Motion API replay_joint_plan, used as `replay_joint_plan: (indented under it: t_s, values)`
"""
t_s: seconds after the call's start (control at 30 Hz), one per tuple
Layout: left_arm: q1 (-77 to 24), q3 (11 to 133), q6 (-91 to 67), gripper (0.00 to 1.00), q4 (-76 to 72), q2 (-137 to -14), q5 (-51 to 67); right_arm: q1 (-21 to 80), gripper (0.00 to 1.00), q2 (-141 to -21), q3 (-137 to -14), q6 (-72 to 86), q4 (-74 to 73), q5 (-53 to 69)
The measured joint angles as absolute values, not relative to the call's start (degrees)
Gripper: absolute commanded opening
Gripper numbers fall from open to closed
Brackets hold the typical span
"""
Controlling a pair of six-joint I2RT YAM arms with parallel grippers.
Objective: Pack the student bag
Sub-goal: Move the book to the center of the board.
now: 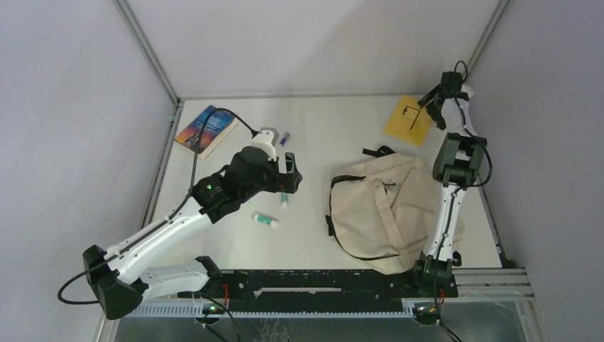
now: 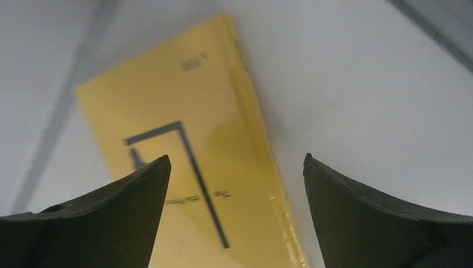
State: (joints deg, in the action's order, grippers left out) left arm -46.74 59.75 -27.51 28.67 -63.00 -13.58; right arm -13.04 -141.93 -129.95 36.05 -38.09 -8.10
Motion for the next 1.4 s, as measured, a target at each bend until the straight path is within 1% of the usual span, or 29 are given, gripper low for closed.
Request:
replay_joint_plan:
  t_s: [0.13,0.17,0.2,0.27,0.4,0.7,0.73,0.9,1.07,1.2,1.37,1.4]
  values:
    - [-46.74,58.81,-28.34,1.00,28.56,-61.36,-13.76,-12.75,0.92,-145.84,-130.87,35.51,-40.51,-7.64]
    - [-46.74,58.70,-28.47,1.00,28.40,-61.36,-13.69,-12.67,0.91,-145.62,-130.82,35.22,-40.25,-7.07]
    - [-46.74,58.48,-28.49,1.00,28.32,-61.36,-13.56,-12.45,0.88,-145.32,-130.28,34.83,-39.72,-6.74]
    - [-46.74,57.58,-28.53,1.00,28.27,-61.36,-13.30,-11.77,0.87,-144.88,-128.44,33.80,-38.70,-6.44]
    - [-46.74,55.37,-28.62,1.00,28.47,-61.39,-12.95,-10.41,0.86,-144.77,-128.42,31.38,-38.59,-5.98]
    - [-46.74,55.11,-28.60,1.00,28.62,-61.63,-11.62,-6.52,0.85,-147.50,-134.50,24.62,-44.36,-7.60]
    - [-46.74,55.11,-28.58,1.00,28.60,-61.63,-11.60,-6.17,0.84,-147.59,-134.67,23.97,-44.47,-7.64]
    - [-46.74,54.68,-28.62,1.00,28.42,-61.23,-11.70,-3.57,0.82,-147.79,-136.07,17.23,-45.43,-10.61]
    - [-46.74,53.21,-28.69,1.00,28.69,-59.96,-11.92,1.06,0.83,-147.89,-137.10,10.20,-47.33,-11.55]
    - [-46.74,53.19,-28.67,1.00,28.80,-59.81,-12.12,4.80,0.85,-147.89,-137.19,6.61,-48.40,-6.48]
    - [-46.74,53.19,-28.64,1.00,28.82,-59.55,-12.43,6.57,0.87,-147.11,-136.84,3.18,-50.65,-0.78]
    - [-46.74,53.19,-28.62,1.00,28.80,-59.53,-12.47,6.85,0.86,-145.82,-135.31,2.26,-52.16,3.42]
